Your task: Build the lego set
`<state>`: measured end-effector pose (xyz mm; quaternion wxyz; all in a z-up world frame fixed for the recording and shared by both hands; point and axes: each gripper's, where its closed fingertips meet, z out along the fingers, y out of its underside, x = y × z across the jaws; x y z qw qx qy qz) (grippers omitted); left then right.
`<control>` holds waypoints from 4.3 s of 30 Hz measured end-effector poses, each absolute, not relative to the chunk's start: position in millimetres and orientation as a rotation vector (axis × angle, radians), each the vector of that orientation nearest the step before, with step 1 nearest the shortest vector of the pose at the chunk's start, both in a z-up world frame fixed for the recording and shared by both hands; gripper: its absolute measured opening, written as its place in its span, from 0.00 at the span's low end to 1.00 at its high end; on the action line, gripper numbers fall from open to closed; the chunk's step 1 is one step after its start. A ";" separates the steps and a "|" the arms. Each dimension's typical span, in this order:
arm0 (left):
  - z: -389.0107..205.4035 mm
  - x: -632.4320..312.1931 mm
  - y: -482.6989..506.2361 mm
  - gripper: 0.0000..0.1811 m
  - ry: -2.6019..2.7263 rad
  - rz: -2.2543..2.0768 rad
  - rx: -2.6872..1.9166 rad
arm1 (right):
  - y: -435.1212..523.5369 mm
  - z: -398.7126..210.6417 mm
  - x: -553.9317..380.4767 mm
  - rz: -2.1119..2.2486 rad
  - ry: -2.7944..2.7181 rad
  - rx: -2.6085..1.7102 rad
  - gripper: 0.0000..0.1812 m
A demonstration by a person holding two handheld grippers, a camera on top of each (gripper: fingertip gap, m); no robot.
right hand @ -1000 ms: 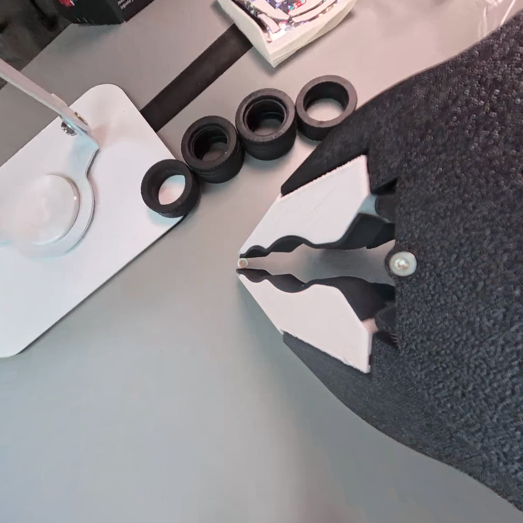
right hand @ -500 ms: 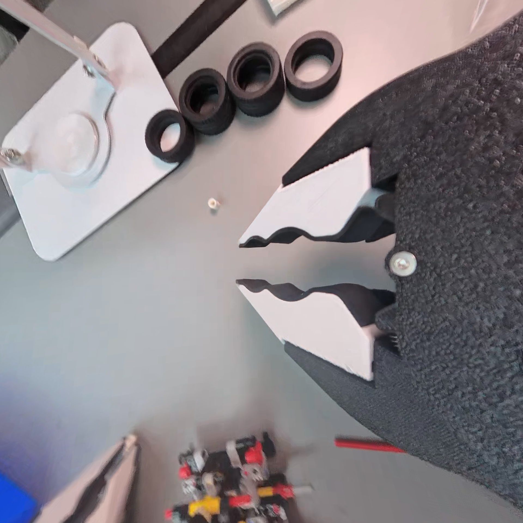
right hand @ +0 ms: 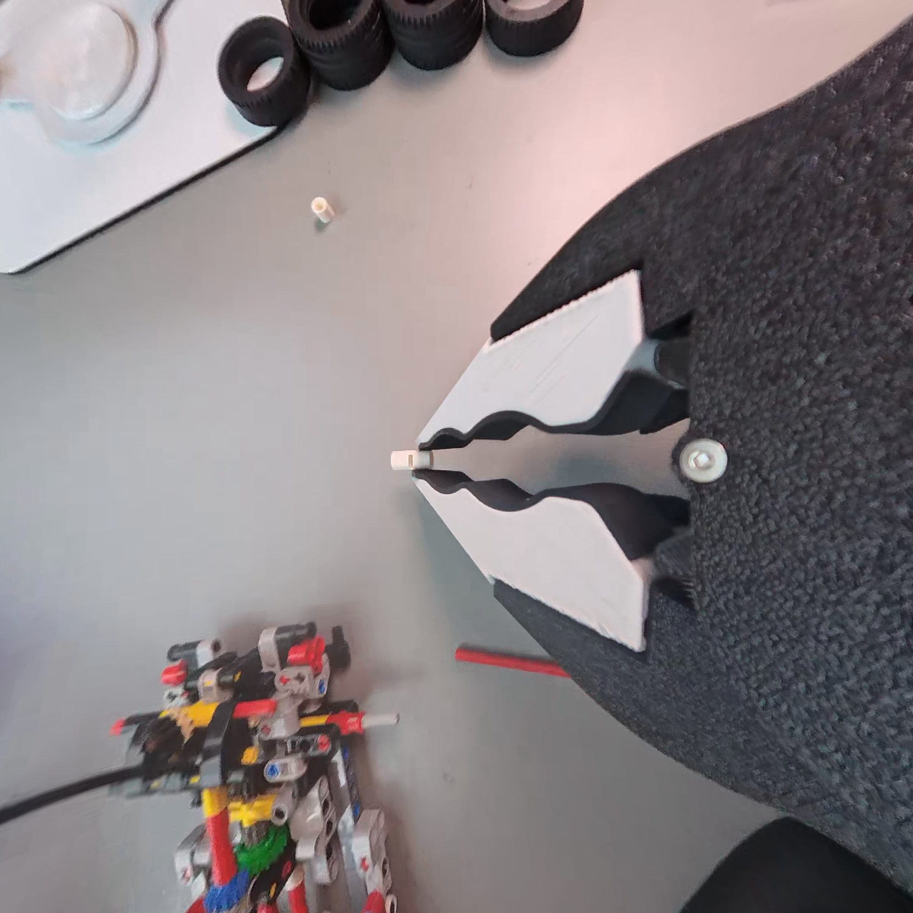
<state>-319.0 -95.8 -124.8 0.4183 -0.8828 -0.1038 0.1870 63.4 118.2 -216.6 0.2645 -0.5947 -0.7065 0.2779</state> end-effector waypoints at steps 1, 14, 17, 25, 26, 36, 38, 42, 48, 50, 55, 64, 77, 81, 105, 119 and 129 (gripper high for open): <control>-135.5 -320.7 -98.0 0.06 -0.271 0.443 -2.249 | 113.3 -206.6 62.1 0.777 -1.887 -1.575 0.04; -48.3 -96.6 -59.2 0.15 0.270 -0.610 -1.758 | -22.8 -86.9 26.5 0.871 -1.797 -0.964 0.04; -50.2 -31.0 -63.1 0.17 0.385 -0.881 -1.739 | -48.5 -76.1 9.7 0.860 -1.786 -0.841 0.04; -62.0 3.0 -67.1 0.04 0.445 -0.978 -1.779 | -71.3 -64.4 -4.6 0.819 -1.782 -0.736 0.04; -62.0 2.8 -68.1 0.04 0.464 -0.952 -1.780 | -72.2 -64.3 -4.7 0.817 -1.783 -0.734 0.04; -85.6 -247.9 -98.9 0.04 0.009 0.390 -2.059 | 29.6 -83.7 56.4 0.757 -1.624 -1.137 0.08; -108.5 -281.2 -113.8 0.05 -0.088 0.496 -2.148 | 47.6 -104.2 71.7 0.736 -1.616 -1.243 0.08; -137.1 -296.7 -118.9 0.09 -0.159 0.495 -2.200 | 69.1 -135.0 91.7 0.678 -1.596 -1.374 0.08; -120.8 -279.5 -107.2 0.22 -0.141 0.390 -2.064 | 67.6 -180.6 115.5 0.619 -1.742 -1.523 0.08; -108.3 -259.7 -101.0 0.22 -0.092 0.293 -1.987 | 56.8 -198.6 123.0 0.628 -1.838 -1.568 0.08; -98.3 -191.7 -88.4 0.22 0.065 -0.031 -1.899 | 43.9 -230.1 128.1 0.623 -1.958 -1.635 0.07; -125.5 -88.0 -79.0 0.19 0.275 -0.435 -1.904 | 20.1 -189.1 103.4 0.853 -1.890 -1.438 0.02; -79.3 21.9 -73.4 0.10 0.312 -1.031 -1.630 | -69.1 -94.3 37.1 0.994 -1.866 -0.915 0.02; -79.6 23.6 -75.9 0.03 0.357 -0.981 -1.632 | -74.8 -95.7 31.2 1.018 -1.873 -0.903 0.02; -69.5 -117.0 -71.8 0.02 0.222 -0.127 -1.735 | -5.7 -97.8 40.2 0.910 -1.702 -1.115 0.11; -110.8 -261.4 -87.7 0.22 -0.144 0.276 -1.966 | 7.4 -168.1 -9.3 1.180 -1.763 -1.429 0.04; -104.8 -223.3 -73.4 0.22 0.011 0.222 -1.922 | 144.3 -167.5 37.1 0.949 -0.984 -1.869 0.01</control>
